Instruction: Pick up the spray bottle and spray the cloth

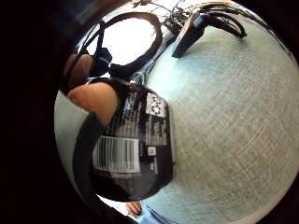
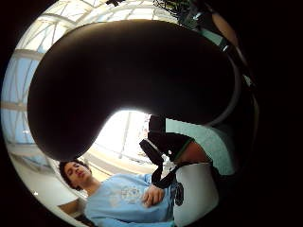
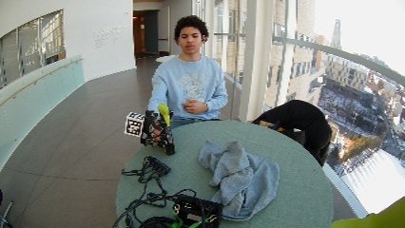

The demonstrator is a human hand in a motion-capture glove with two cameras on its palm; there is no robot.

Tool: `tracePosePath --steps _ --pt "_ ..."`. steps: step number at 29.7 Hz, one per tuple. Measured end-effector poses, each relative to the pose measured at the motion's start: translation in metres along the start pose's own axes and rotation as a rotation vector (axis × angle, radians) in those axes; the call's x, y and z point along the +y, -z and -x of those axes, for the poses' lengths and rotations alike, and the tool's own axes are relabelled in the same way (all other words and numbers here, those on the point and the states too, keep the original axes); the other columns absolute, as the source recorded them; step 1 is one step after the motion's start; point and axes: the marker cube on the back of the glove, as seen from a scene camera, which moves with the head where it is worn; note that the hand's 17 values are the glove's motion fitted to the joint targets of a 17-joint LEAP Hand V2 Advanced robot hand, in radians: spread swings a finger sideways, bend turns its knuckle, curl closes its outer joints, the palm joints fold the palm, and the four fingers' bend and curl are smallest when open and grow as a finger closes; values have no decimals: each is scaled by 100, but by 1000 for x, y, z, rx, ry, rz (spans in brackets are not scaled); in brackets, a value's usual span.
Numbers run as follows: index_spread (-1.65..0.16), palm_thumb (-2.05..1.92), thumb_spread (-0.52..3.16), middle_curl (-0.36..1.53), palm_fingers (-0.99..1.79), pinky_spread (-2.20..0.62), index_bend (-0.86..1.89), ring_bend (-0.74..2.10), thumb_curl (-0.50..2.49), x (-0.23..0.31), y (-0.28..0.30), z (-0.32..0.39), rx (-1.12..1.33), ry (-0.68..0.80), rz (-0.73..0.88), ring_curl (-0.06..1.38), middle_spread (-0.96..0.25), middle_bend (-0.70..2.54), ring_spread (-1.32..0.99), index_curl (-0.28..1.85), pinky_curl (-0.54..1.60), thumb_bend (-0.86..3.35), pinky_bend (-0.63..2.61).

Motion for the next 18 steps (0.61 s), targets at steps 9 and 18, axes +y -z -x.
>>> tracePosePath --steps 9,18 --pt "-38 50 88 44 74 21 -3 55 30 -4 -5 0 34 -20 -27 39 -10 40 -3 8 40 -3 48" --pt "-33 79 91 44 93 21 28 45 37 -5 -5 1 37 -24 -66 35 -12 42 -6 17 35 10 35"
